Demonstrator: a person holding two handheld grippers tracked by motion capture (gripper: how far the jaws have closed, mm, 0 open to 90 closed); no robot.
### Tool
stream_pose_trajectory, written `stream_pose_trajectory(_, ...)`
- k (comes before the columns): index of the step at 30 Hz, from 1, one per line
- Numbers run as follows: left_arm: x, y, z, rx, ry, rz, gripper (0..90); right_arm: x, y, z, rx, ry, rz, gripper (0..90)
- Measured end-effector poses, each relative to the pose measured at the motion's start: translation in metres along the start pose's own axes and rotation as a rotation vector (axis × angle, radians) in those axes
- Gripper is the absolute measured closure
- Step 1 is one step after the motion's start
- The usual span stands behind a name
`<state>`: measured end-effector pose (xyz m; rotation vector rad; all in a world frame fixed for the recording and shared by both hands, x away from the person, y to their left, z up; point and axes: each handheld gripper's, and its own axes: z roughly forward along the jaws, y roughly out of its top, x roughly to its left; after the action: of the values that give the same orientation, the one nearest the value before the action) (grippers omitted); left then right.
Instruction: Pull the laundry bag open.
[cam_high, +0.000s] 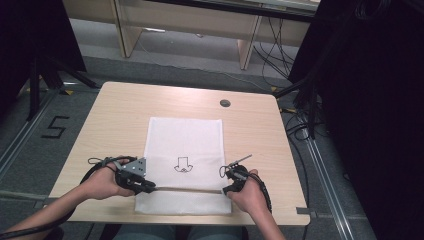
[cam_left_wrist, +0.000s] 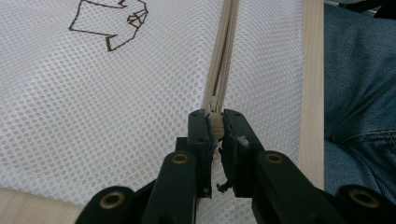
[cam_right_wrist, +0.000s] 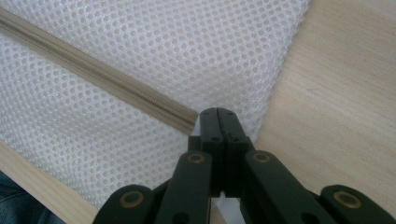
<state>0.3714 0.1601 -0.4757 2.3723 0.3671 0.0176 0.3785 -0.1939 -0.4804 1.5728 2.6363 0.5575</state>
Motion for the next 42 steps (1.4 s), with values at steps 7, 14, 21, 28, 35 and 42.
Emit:
stream_pose_trajectory(7,0.0,-0.001,-0.003,0.004,0.002,0.005,81.8,0.002,0.0,-0.002,0.039,0.0,0.031,90.0)
stream_pose_trajectory(14,0.002,-0.006,-0.008,0.006,0.01,-0.003,81.8,0.0,0.0,-0.001,0.014,0.006,0.005,90.0)
stream_pose_trajectory(21,0.002,-0.009,-0.011,0.007,0.013,-0.012,81.8,0.002,0.001,-0.002,0.043,0.02,0.035,90.0)
stream_pose_trajectory(28,0.003,-0.01,-0.013,0.007,0.015,-0.01,81.8,0.0,0.0,-0.001,0.012,0.002,0.002,90.0)
stream_pose_trajectory(35,0.005,-0.013,-0.016,0.019,0.01,-0.014,81.8,0.0,0.0,0.0,0.001,0.0,0.003,90.0)
stream_pose_trajectory(42,0.005,-0.018,-0.02,0.013,0.027,-0.028,81.8,0.0,0.0,-0.001,0.013,0.001,0.004,90.0)
